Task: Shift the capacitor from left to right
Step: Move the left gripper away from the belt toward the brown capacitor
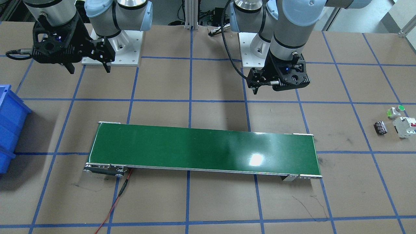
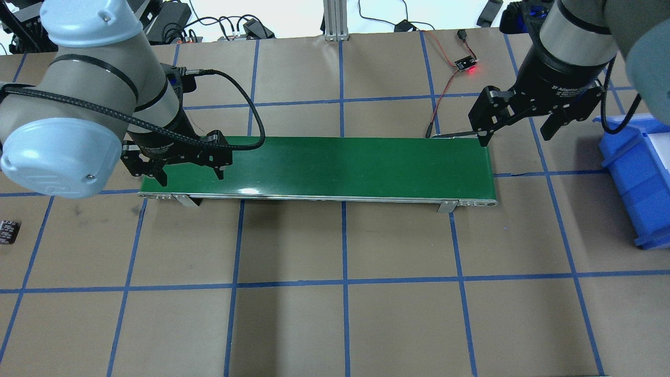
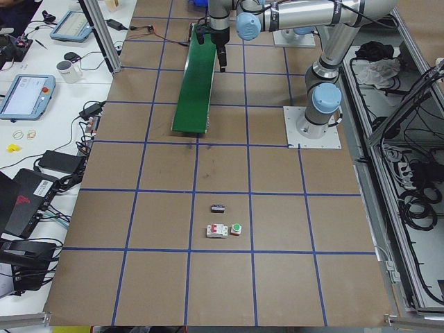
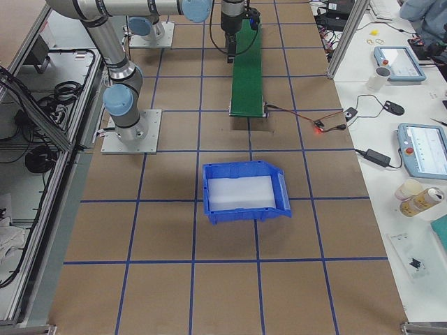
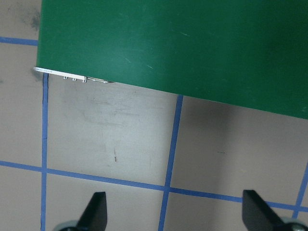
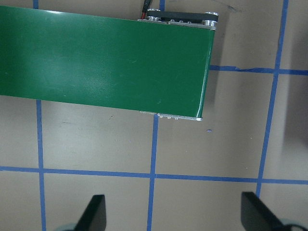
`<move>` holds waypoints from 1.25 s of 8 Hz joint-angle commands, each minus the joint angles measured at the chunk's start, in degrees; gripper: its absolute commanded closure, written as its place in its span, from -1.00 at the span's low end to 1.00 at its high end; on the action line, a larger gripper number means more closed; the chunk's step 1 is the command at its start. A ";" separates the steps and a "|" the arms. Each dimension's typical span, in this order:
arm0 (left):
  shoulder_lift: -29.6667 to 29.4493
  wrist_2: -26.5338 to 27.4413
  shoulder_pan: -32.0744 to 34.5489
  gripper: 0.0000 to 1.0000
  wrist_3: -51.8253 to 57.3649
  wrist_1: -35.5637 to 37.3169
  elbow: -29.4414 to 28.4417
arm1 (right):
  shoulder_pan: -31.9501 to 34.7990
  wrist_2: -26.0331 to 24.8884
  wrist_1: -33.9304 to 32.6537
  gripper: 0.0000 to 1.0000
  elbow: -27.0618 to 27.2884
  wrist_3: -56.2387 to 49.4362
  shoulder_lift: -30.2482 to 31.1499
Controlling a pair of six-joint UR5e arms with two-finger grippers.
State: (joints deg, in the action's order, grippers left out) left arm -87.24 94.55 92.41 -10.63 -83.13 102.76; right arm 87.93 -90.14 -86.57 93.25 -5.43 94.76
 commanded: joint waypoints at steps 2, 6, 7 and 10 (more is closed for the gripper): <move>0.23 0.02 -0.04 -1.00 0.00 -0.10 -0.02 | 0.05 0.05 0.00 -1.00 0.00 0.07 0.07; 0.14 1.51 -13.33 -1.00 15.31 0.68 -0.01 | 0.05 -0.03 0.00 -1.00 0.00 -0.02 0.07; 0.23 1.52 -19.75 -1.00 25.21 0.43 -0.54 | 0.05 -0.03 0.00 -1.00 0.00 -0.02 0.07; -5.18 1.34 -38.83 -1.00 42.38 0.95 -0.36 | -0.04 -0.03 0.00 -1.00 0.00 -0.02 0.07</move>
State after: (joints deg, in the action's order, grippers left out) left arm -88.30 95.98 64.98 20.95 -82.53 102.76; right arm 87.96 -90.11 -86.57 93.25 -5.39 94.83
